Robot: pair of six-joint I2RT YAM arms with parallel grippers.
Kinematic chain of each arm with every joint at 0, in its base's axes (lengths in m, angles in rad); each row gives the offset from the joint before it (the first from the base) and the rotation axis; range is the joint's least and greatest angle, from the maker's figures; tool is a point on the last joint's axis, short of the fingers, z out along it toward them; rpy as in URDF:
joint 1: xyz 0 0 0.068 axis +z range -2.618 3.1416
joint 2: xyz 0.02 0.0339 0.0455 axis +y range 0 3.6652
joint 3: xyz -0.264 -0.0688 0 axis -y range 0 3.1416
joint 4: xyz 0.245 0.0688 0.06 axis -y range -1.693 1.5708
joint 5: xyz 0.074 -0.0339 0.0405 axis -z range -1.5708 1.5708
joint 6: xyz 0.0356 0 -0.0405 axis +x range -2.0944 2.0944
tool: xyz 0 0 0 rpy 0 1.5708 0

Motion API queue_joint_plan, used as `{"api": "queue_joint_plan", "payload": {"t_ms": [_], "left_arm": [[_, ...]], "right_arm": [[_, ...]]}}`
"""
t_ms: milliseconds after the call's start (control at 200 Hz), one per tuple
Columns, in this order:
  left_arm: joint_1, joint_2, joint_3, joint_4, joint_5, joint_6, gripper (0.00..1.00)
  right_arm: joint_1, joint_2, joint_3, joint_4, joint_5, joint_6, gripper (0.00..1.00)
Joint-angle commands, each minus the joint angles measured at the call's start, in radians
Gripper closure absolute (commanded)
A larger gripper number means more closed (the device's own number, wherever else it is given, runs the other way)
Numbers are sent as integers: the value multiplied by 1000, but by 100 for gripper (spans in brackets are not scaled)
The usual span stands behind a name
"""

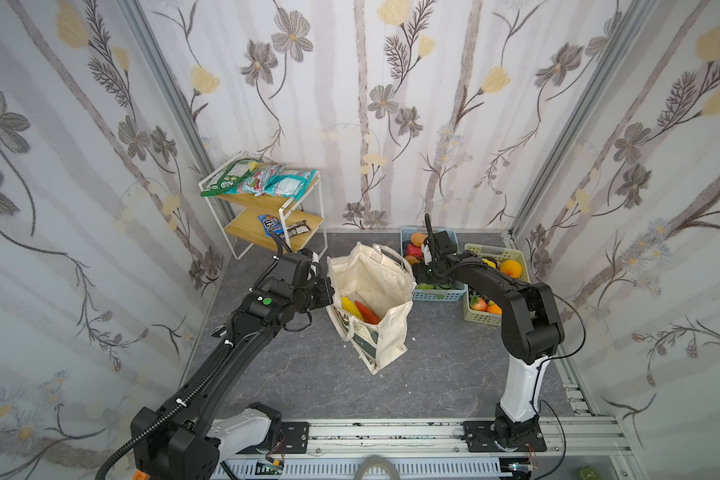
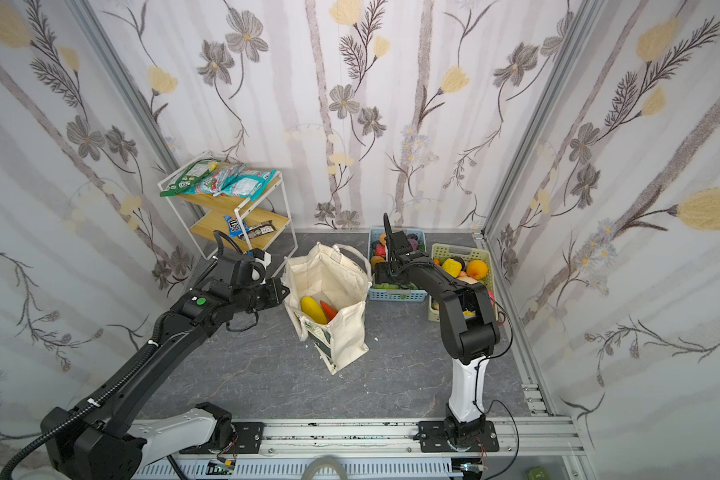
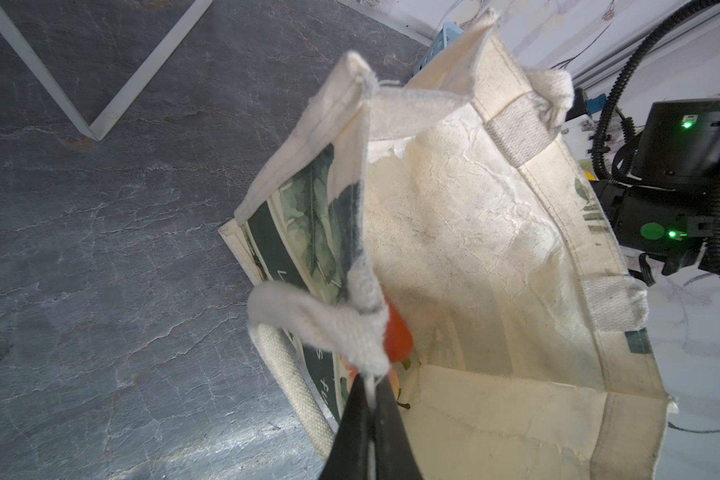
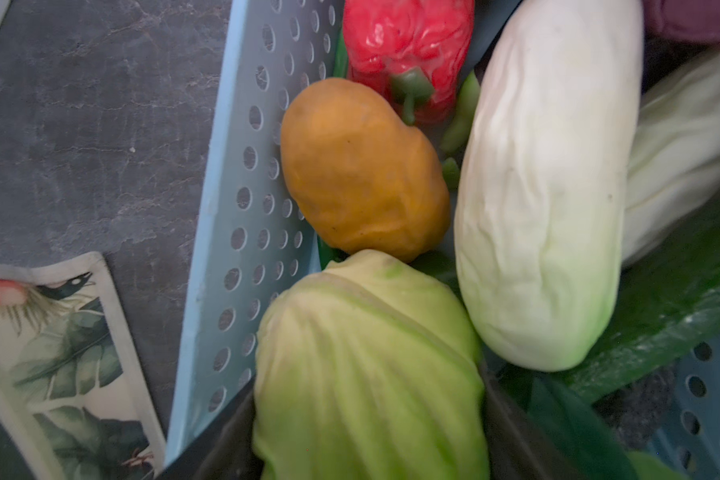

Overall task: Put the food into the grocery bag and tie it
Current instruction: 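Lower the right gripper onto the green cabbage in the pale blue basket, then grasp the green cabbage with the right gripper and lift it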

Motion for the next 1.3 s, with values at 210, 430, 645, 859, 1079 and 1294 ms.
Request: {"api": "queue_joint_plan", "payload": {"t_ms": [210,430,645,859,1079,1294], "left_arm": [[-6,-2,-7,16,8,-4,100],[-14,-2,-12,21,5,-9,100],[-22,-3,-14,23,1,-12,100],[-33,4,-21,32,1,-20,100],[-42,13,-19,44,2,-23,100],[-43,24,-14,50,2,-23,100]], "right_arm": [[-14,-109,3,-8,-48,1,31],[-21,-158,31,-18,-50,1,32],[-31,-174,87,-31,-50,2,32],[-34,-200,194,-52,-77,9,34],[-18,-250,242,-40,-175,27,36],[61,-325,237,-3,-233,45,36]]}}
